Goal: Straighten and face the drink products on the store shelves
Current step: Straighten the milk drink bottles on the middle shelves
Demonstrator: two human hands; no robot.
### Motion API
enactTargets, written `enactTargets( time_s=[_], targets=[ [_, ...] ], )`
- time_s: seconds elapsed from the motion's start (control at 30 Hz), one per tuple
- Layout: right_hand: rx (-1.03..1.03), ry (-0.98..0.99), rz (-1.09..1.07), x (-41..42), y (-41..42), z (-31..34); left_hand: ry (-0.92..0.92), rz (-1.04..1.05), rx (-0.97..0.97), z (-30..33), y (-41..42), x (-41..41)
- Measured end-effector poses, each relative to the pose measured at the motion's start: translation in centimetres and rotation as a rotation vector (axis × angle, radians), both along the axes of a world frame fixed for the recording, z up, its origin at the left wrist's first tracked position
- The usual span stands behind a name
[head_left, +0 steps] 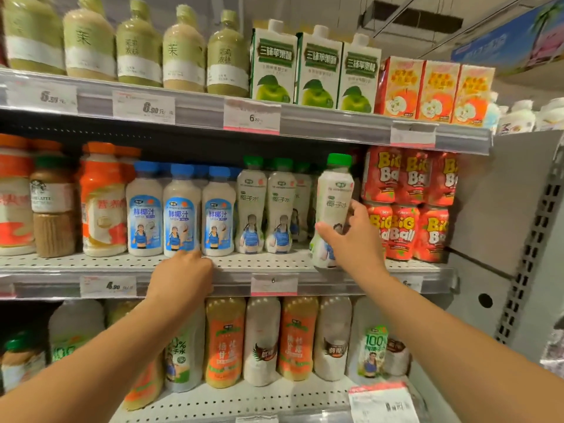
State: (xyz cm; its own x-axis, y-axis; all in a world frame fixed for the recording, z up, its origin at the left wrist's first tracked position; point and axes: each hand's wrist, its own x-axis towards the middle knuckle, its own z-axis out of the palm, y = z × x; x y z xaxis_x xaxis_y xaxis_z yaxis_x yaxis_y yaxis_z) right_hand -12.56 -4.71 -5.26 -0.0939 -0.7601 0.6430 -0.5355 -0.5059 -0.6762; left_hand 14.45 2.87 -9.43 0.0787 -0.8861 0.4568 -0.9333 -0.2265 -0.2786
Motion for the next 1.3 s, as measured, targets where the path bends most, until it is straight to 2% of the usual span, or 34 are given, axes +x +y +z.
enactTargets(
  time_s=[0.23,0.43,0.6,0.73,0.83,1.1,1.2,1.3],
  targets=[
    [0.016,0.035,0.000,1.4,-2.9,-0.9,-0.143,0.161,0.162,1.1,-0.4,-2.4],
    [0.009,0.035,-0.013,2.6,-3.7,-2.9,-0.201,0.179,0.180,1.3,-0.3,-2.7],
    [0.098,0.077,-0.019,2.3,-4.6,-3.3,-0.240,0.183,0.163,1.1,-0.4,-2.8],
    [0.131,0.231,-0.190,3.5,-4.8,-3.3,-0.224,0.154,0.139,0.8,-0.4,-2.6],
    [0.093,0.256,-0.276,4.2,-4.8,-3.7,-0.203,0.140,0.122,0.8,0.0,-2.5],
    [0.126,0.284,-0.313,4.4,-5.0,-3.4,-0.170,0.107,0.066,0.1,0.4,-2.4],
    [0.130,0.299,-0.314,4.3,-4.9,-3.4,-0.096,0.067,-0.030,-1.8,0.5,-1.7],
    [0.072,0.256,-0.322,4.1,-4.6,-3.9,0.036,-0.009,-0.097,-6.9,2.2,-0.6]
  ],
)
